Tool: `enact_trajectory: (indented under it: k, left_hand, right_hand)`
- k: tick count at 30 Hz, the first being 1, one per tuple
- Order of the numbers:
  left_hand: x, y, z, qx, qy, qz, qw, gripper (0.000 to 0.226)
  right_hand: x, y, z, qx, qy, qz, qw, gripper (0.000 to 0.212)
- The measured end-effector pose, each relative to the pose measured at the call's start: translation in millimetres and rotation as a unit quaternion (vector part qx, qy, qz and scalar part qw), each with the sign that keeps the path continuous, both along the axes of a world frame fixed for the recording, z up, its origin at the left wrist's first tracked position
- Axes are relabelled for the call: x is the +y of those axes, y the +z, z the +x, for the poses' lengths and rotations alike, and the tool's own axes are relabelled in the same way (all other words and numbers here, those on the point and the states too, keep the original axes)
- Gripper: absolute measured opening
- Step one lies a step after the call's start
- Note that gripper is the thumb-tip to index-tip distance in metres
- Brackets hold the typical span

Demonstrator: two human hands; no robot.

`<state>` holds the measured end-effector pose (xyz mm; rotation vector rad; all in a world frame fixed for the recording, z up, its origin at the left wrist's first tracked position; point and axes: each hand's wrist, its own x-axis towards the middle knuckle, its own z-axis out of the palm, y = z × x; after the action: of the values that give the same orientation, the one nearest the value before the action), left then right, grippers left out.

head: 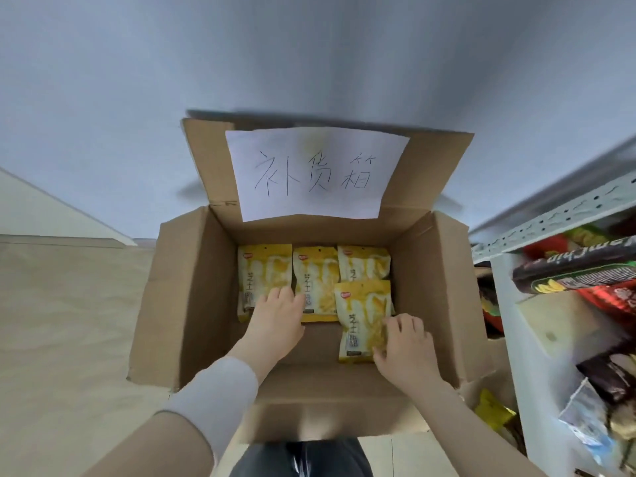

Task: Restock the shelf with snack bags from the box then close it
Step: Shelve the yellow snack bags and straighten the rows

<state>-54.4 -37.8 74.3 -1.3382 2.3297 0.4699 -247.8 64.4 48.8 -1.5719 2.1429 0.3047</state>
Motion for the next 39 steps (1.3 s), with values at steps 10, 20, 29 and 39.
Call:
enact_trajectory:
  k: [10, 20, 29, 39]
  left_hand:
    - [-50.1, -252.6, -42.3, 0.176, 0.423, 0.220, 0.861, 0.054]
    - [-79.9, -353.4, -73.2, 0.261, 0.544, 0.078, 0.793, 0.083]
    - [-97.4, -312.7, -54.2, 0.290, 0.576, 0.172, 0.745, 0.036]
    - [-76.4, -183.0, -2.4, 0.351, 0.561, 0.186, 0.726, 0.034]
  right_hand:
    - [-32.2, -221.4, -37.6, -0.160, -0.356, 0.117, 0.913, 0.093]
    - [-16.3, -322.0, -58.8, -0.153, -0.454, 0.126, 0.869, 0.116]
    - [-17.2, -283.9, -69.7, -0.288, -0.428, 0.167, 0.840, 0.058]
    - [-12.3, -153.7, -54.1, -0.398, -0.491, 0.044, 0.774, 0.046]
